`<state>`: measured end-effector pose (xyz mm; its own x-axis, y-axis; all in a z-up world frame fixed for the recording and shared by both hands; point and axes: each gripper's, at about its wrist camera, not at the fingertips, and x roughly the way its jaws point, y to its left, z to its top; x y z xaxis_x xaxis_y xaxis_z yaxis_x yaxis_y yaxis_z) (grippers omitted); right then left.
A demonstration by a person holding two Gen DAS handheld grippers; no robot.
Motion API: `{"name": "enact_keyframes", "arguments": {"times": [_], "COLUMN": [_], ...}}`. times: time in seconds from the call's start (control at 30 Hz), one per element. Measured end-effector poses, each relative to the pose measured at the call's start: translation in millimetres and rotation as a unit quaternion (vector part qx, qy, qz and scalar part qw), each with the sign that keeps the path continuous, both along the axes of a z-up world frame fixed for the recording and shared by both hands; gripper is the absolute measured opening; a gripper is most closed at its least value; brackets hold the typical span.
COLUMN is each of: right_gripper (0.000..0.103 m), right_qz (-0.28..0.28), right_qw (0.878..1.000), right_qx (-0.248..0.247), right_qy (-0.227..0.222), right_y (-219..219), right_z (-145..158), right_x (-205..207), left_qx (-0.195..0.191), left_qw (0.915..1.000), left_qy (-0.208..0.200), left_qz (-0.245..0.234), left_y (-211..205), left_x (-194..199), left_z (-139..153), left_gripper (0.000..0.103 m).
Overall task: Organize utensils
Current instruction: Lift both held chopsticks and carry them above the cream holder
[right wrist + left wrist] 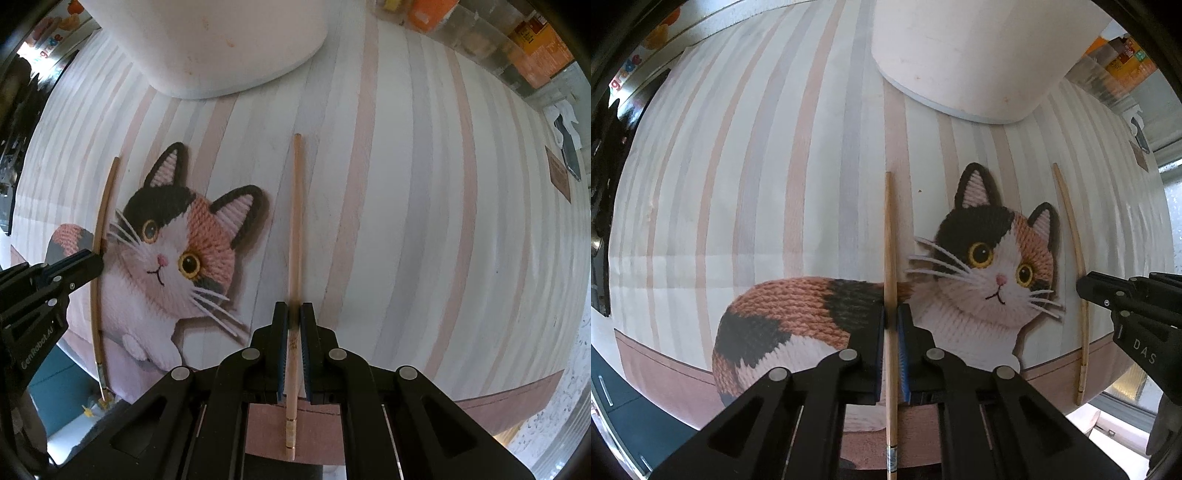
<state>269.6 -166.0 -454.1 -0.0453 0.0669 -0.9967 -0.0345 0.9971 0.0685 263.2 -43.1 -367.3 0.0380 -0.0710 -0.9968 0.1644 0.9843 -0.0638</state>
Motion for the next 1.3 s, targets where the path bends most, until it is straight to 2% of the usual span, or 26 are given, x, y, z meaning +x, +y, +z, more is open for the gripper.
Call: {"name": "enact_keyframes", "arguments": {"times": [0.07, 0.2, 0.5, 0.73, 0.97, 1.13, 1.3], "right_gripper": [0.007, 0.007, 0.007, 0.007, 0.007, 0.006, 0.006], "right_qz": [-0.003, -0.010, 0.010, 0.013, 0.006, -0.011, -0.025], "right_qw": [1.000, 1.000, 0.996, 0.989, 0.979, 0.969, 0.956], "right_qx": [0.006, 0.013, -0.017, -0.032, -0.047, -0.052, -0.055], "right_qy": [-0.004, -0.019, -0.091, -0.140, -0.197, -0.243, -0.288], "right_y": [-1.2, -35.4, -29.9, -32.0, -37.6, -50.2, -61.6], "right_z": [1.3, 22.3, 59.6, 95.6, 133.7, 166.4, 205.2], "right_x": [4.2, 3.7, 14.2, 19.6, 14.3, 22.9, 33.5], "left_qx": [0.008, 0.028, 0.065, 0.081, 0.091, 0.089, 0.085], "left_qw": [0.9998, 0.9977, 0.9897, 0.9819, 0.9700, 0.9583, 0.9417], "left_qy": [-0.017, -0.058, -0.126, -0.171, -0.225, -0.271, -0.326], "left_qz": [-0.005, -0.020, -0.018, -0.016, -0.009, 0.002, 0.007], "left_y": [0.5, 2.3, 20.8, 15.9, 17.0, 24.1, 28.2], "left_x": [-0.7, -1.1, 3.5, 9.5, 12.6, 20.9, 30.4], "left_z": [10.0, 34.0, 74.3, 99.1, 134.1, 170.9, 217.8], "left_gripper": [0.004, 0.004, 0.004, 0.004, 0.004, 0.004, 0.004]}}
